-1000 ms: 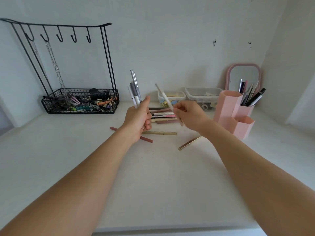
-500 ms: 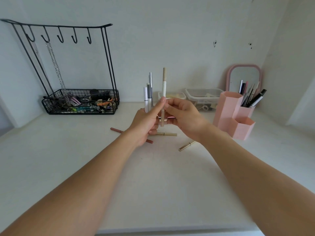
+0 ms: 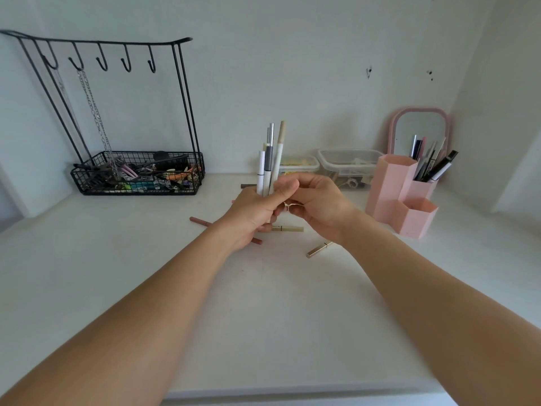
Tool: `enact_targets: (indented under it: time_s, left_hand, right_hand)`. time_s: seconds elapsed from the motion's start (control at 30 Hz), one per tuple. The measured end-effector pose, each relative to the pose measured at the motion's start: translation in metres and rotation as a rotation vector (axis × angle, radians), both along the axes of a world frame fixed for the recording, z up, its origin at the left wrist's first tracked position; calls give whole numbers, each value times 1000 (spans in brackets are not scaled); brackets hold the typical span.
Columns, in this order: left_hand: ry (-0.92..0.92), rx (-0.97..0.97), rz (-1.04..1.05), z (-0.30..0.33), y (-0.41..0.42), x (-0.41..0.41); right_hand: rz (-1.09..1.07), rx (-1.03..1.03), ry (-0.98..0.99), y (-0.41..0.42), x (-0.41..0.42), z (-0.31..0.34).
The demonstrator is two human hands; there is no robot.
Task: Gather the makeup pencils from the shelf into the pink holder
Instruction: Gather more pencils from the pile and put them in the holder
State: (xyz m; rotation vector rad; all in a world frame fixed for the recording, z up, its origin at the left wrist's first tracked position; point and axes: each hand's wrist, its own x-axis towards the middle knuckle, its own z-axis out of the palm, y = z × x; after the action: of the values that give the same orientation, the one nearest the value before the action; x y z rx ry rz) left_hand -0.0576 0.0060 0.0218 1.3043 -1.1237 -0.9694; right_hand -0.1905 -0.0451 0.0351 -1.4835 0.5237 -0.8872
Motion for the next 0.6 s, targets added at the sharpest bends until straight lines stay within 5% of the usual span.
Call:
enact_targets:
  time_s: [0.13, 0.23, 0.3, 0.6]
  left_hand:
    - [48, -8, 45, 2, -1, 2]
    - [97, -27, 137, 3, -1, 6]
    - [139, -31, 180, 4, -2, 11]
    - [171, 34, 211, 6, -3, 16]
  right_hand:
    - [-114, -13, 59, -17, -4, -4]
    - [-456, -482, 493, -41, -10, -13]
    - [-486, -644, 728, -49, -14, -19]
    - [-443, -722, 980, -52, -18, -24]
